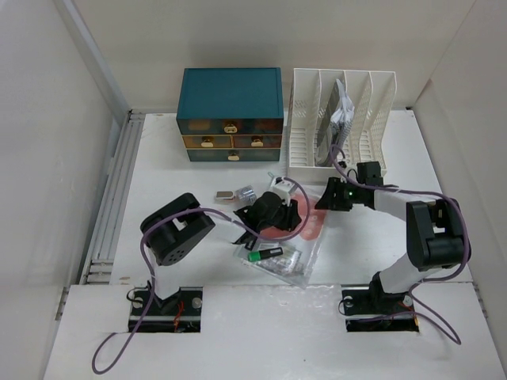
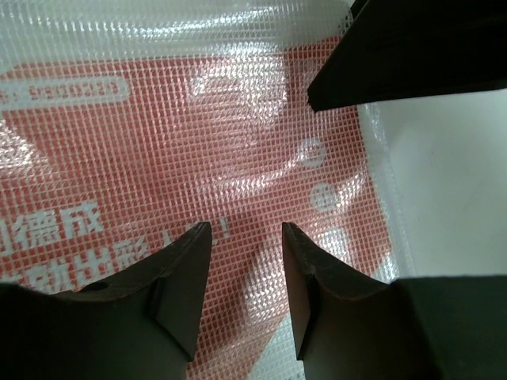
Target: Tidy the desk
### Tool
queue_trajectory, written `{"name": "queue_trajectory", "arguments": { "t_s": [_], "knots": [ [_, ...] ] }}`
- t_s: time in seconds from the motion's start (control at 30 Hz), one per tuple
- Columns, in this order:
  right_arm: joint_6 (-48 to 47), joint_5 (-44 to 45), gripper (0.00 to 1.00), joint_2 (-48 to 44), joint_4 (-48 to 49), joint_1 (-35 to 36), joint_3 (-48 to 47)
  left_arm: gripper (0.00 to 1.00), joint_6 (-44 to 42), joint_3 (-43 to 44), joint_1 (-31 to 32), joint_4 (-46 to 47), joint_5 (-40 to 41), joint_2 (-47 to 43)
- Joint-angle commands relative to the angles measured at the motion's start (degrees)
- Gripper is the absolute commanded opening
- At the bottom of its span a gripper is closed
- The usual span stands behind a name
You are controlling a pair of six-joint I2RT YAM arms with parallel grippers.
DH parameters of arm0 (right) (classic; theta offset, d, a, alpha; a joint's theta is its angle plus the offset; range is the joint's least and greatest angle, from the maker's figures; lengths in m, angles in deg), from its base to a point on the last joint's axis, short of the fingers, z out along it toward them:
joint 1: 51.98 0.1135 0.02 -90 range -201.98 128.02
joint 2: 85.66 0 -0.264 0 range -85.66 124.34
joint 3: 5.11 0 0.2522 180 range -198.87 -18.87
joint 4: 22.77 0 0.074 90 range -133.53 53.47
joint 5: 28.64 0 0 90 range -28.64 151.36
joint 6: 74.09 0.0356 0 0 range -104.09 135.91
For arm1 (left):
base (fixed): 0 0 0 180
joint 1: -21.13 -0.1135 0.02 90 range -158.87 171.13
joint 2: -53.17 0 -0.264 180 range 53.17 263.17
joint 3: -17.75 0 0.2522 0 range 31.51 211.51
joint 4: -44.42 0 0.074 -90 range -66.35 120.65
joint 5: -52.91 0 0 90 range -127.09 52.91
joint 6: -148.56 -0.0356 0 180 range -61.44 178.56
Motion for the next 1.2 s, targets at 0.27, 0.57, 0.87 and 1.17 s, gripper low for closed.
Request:
{"name": "queue_trajectory", "arguments": {
  "t_s": [0.27, 0.57, 0.87, 1.17],
  "knots": [
    [-0.7, -5.0, 0.29, -1.8, -3.6, 1.2, 2.7, 0.38, -0.1, 4.5, -0.9, -1.7, -5.9, 5.9],
    [-0.7, -3.2, 0.0, -5.9, -3.0, 1.2, 1.3, 0.38, -0.1, 5.6, -1.4, -3.3, -5.9, 6.5],
    [-4.7, 3.1, 0.0, -20.6, -7.4, -0.1, -2.9, 0.44, -1.2, 4.5, -1.9, -6.9, -3.3, 1.2],
    [-6.4, 5.4, 0.0, -29.7, -10.0, -0.7, -5.0, 0.44, -1.2, 2.7, -1.9, -8.5, -2.2, -3.0]
  ]
}}
